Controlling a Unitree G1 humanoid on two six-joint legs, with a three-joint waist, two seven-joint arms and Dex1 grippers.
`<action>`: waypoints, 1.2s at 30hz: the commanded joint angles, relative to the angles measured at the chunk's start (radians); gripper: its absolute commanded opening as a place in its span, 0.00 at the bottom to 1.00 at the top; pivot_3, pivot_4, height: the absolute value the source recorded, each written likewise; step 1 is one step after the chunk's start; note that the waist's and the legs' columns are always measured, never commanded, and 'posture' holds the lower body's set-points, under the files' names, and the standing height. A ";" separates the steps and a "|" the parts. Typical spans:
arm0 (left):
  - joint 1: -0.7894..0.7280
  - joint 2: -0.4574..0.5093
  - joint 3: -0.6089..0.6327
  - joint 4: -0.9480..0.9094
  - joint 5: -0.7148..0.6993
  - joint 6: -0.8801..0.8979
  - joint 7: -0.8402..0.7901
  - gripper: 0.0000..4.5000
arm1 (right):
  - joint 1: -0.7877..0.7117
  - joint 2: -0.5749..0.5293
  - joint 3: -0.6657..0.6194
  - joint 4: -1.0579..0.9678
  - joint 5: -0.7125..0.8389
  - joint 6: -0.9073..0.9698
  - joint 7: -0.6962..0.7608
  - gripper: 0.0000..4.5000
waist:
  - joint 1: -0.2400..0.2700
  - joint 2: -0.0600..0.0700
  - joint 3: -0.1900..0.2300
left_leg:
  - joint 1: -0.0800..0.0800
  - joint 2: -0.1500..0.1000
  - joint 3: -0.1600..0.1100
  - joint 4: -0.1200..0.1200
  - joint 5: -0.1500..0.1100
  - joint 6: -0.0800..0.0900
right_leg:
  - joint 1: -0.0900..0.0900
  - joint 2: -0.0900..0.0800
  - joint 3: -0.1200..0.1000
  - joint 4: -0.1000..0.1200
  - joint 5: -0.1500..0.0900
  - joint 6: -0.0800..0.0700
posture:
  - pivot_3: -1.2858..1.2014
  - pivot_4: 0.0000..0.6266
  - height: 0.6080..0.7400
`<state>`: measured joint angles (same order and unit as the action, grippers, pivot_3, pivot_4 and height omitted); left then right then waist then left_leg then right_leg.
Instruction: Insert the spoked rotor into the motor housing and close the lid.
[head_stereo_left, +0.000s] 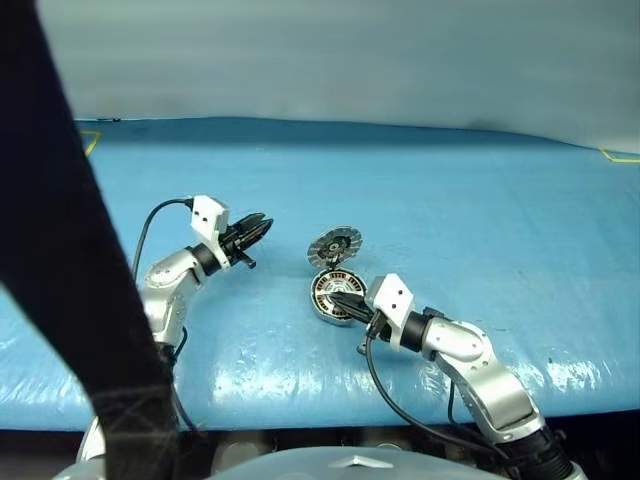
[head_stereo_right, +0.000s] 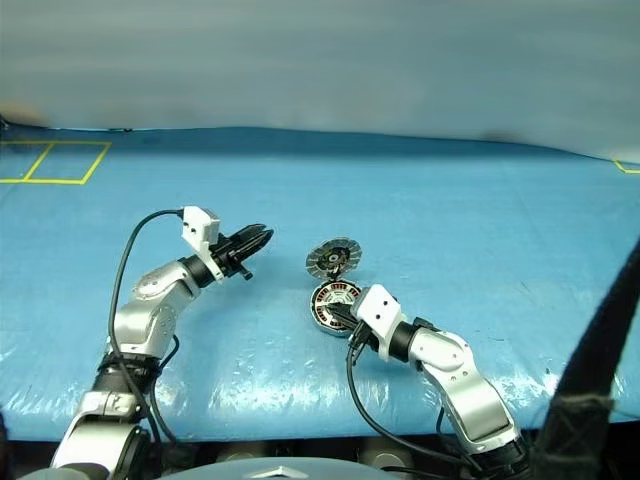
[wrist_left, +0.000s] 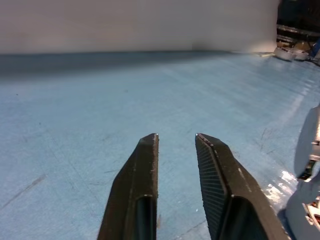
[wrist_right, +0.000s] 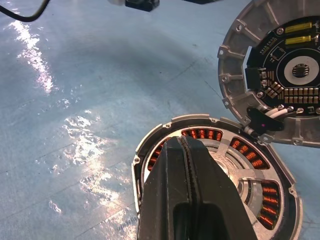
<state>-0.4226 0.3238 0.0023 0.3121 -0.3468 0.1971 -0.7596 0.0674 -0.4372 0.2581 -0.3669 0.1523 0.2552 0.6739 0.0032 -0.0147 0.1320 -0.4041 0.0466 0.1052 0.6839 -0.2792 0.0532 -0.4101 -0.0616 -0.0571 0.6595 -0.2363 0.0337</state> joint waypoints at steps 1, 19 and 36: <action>-0.117 -0.032 -0.051 0.146 0.033 -0.071 -0.115 0.00 | 0.029 -0.016 -0.022 -0.071 0.031 0.017 0.006 0.00 | 0.003 -0.001 0.000 | -0.001 0.000 0.000 0.000 0.000 0.000 | 0.000 0.000 -0.001 0.000 0.000 0.001 | 0.52 0.24 1.00; -0.374 -0.157 -0.210 0.394 0.170 -0.246 -0.431 0.00 | 0.302 0.000 -0.163 -0.241 0.068 0.011 -0.129 0.00 | 0.012 -0.003 0.002 | -0.009 -0.001 -0.004 0.006 -0.002 0.002 | -0.003 -0.001 -0.005 0.000 -0.001 0.003 | 0.52 0.24 1.00; -0.254 -0.135 -0.379 0.115 0.212 -0.279 -0.614 0.00 | 0.428 -0.046 -0.250 -0.345 0.087 0.030 -0.151 0.00 | 0.012 -0.003 0.002 | -0.009 -0.001 -0.004 0.010 -0.005 0.008 | -0.002 -0.002 -0.003 0.000 -0.001 0.003 | 0.52 0.24 1.00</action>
<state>-0.6806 0.1891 -0.3559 0.4753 -0.1452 -0.0574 -1.3581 0.4968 -0.4754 0.0385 -0.6593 0.2172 0.2909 0.5202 0.0153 -0.0181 0.1343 -0.4132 0.0458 0.1012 0.6936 -0.2839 0.0610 -0.4127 -0.0632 -0.0603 0.6598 -0.2376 0.0370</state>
